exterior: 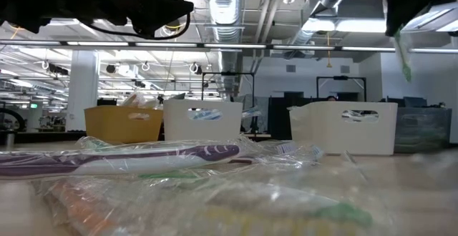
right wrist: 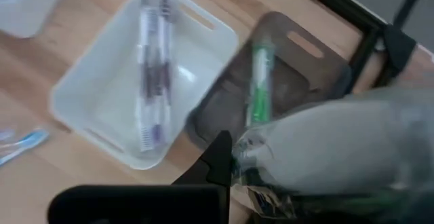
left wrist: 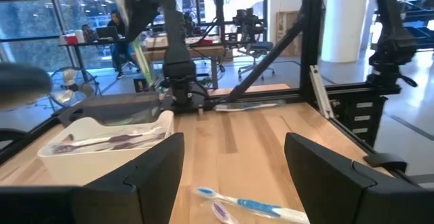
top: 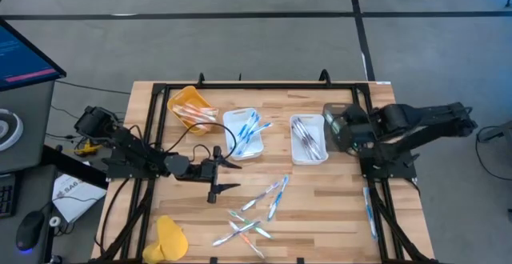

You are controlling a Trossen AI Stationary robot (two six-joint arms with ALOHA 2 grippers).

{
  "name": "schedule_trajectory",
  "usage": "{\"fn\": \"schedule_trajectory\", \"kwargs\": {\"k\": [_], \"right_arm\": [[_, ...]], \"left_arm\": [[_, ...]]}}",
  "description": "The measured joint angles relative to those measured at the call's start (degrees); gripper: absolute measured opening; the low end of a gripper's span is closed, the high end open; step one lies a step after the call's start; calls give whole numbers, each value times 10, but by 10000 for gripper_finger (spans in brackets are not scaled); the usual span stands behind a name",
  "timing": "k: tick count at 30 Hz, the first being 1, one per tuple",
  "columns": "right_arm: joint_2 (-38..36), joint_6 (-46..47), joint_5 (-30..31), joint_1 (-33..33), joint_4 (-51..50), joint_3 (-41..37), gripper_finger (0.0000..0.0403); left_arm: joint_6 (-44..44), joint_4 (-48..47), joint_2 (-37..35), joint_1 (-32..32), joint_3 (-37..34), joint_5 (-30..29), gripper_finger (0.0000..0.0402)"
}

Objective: Pick & Place Toothbrushes
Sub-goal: Put the top green toothbrush into the black bin

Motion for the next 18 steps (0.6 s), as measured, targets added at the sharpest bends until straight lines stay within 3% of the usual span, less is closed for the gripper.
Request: {"fn": "schedule_trajectory", "kwargs": {"k": [9,18], "right_arm": [[33,-113,-64,-161,0,0,19],[99,-187,-82,-237,0,0,20]], "left_arm": [[-2,0,0,6,0,0,249],[-6,-22,0,6,0,0,249]]}}
